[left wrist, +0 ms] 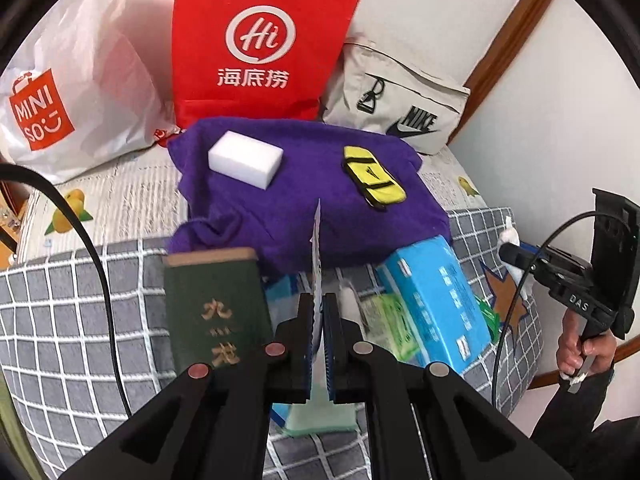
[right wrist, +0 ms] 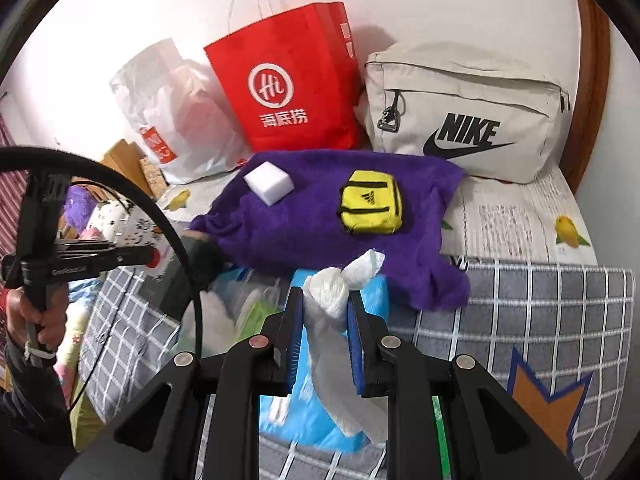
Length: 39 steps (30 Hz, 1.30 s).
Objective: Organize soft objects
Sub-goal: 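Place the white tissue on the towel with the right gripper while the left gripper carries the snack bag there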
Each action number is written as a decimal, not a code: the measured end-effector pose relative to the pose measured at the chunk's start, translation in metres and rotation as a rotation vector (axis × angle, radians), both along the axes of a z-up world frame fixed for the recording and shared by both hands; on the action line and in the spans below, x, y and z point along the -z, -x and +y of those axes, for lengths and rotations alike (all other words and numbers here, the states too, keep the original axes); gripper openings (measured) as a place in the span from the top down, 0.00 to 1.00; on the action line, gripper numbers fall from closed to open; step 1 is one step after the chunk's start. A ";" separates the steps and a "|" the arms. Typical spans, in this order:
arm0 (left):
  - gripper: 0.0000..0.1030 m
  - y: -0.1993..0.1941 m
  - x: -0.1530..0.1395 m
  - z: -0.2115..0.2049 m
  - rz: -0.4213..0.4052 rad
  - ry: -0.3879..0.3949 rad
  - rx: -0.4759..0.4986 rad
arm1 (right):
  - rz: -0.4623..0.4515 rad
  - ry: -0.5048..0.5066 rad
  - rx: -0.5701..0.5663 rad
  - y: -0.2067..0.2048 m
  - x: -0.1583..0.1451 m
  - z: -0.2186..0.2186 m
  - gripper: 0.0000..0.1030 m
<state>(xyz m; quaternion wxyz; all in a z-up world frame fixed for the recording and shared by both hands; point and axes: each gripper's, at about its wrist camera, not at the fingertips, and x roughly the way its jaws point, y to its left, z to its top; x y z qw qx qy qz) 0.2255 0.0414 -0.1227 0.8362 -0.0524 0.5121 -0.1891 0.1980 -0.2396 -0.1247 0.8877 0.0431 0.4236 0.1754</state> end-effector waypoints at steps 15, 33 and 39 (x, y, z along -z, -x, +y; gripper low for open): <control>0.95 -0.059 0.009 0.013 0.019 -0.012 -0.022 | 0.129 0.084 0.043 -0.111 0.044 0.009 0.80; 0.95 -0.105 0.038 0.002 0.075 -0.002 0.019 | 0.143 0.118 0.001 -0.158 0.081 0.017 0.80; 0.95 -0.111 0.050 0.002 0.098 -0.006 0.027 | 0.154 0.099 -0.021 -0.163 0.087 0.017 0.76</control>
